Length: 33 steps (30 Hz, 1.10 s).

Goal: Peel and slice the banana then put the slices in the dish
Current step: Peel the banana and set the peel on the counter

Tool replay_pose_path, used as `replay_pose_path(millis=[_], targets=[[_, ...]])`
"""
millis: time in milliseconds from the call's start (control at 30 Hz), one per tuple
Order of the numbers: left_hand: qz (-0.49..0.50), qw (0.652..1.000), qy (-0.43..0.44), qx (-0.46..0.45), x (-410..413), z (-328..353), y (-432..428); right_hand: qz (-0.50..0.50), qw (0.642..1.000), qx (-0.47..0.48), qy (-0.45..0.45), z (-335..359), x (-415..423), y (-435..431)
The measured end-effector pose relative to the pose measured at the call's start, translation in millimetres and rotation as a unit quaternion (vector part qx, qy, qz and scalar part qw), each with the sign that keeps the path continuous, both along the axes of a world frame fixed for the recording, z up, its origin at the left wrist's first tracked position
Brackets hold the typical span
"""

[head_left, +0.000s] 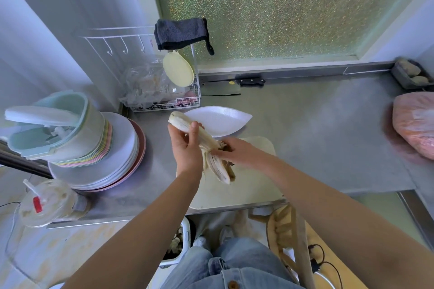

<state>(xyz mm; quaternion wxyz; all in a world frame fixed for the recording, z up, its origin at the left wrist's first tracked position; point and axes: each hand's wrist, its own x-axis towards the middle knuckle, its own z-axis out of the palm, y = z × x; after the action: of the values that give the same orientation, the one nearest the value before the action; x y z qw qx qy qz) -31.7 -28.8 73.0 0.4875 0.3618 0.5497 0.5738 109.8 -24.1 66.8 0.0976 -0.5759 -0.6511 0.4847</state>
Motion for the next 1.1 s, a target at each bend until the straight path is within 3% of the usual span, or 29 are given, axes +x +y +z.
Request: replay_pose_path(millis=[67,267,467,567,633,700,800,900,967,1100], targets=[[0.009,1.000,-0.011,-0.010,-1.7,-1.0,1.2,0.003,0.999,-0.018,0.040,1.9,1.8,-0.5],[0.044,0.997,-0.059,-0.039,0.5,-11.3,0.2,0.020,0.998,-0.026,-0.047,-2.7,12.5,0.7],[0.145,0.946,-0.223,-0.185,-16.4,-24.8,19.2,-0.018,0.999,0.025,0.018,-11.2,31.2,-8.5],[0.151,0.925,-0.267,-0.222,-22.5,-28.9,19.1,-0.061,0.994,-0.017,0.087,-10.4,45.2,-8.1],[0.132,0.922,-0.269,-0.244,-20.4,-32.5,18.8,-0.144,0.978,-0.044,0.147,-7.2,56.8,-5.6],[0.091,0.929,-0.240,-0.266,-13.8,-34.6,19.2,-0.269,0.938,-0.045,0.214,-6.9,70.1,0.6],[-0.015,0.948,-0.127,-0.290,-1.2,-35.7,19.3,-0.453,0.846,0.009,0.281,-11.3,96.9,10.4],[-0.123,0.947,-0.040,-0.293,12.7,-33.0,15.5,-0.551,0.780,0.049,0.292,-23.2,124.0,11.9],[-0.175,0.942,0.008,-0.287,20.8,-32.9,13.5,-0.578,0.765,0.019,0.285,-39.0,137.0,9.2],[-0.246,0.924,0.133,-0.261,29.5,-43.3,12.4,-0.570,0.787,-0.098,0.216,-76.9,151.6,-1.9]])
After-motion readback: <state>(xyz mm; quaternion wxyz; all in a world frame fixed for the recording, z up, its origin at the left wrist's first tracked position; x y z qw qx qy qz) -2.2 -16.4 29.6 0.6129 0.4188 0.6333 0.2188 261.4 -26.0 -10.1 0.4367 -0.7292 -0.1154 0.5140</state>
